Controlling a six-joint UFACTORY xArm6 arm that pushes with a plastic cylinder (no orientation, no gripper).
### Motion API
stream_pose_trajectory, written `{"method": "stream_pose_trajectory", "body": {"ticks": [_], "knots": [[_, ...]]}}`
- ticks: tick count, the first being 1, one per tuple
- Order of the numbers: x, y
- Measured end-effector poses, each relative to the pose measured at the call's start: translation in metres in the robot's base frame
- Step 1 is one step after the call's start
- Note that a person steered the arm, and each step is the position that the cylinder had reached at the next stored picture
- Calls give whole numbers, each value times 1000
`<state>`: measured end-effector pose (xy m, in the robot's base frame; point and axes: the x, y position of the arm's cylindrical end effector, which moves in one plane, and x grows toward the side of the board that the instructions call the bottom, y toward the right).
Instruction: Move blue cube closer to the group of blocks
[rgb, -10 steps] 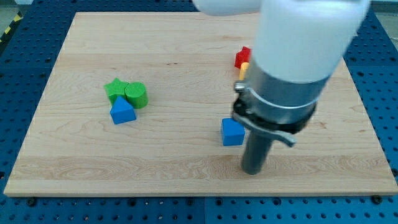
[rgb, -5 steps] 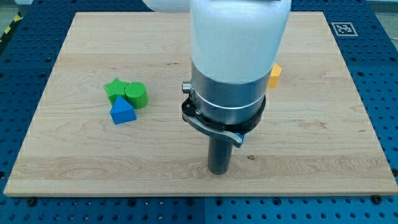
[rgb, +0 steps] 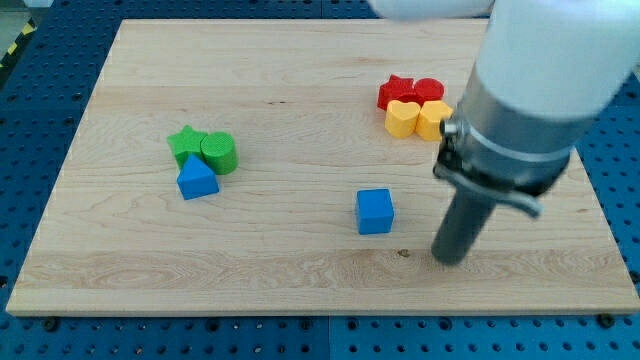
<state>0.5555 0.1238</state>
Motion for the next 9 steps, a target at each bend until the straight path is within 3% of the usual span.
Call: {"method": "stream_pose_trajectory", "body": {"ticks": [2,5,9], "knots": [[-23,-77],[-11,-110],[-37,-148]]}}
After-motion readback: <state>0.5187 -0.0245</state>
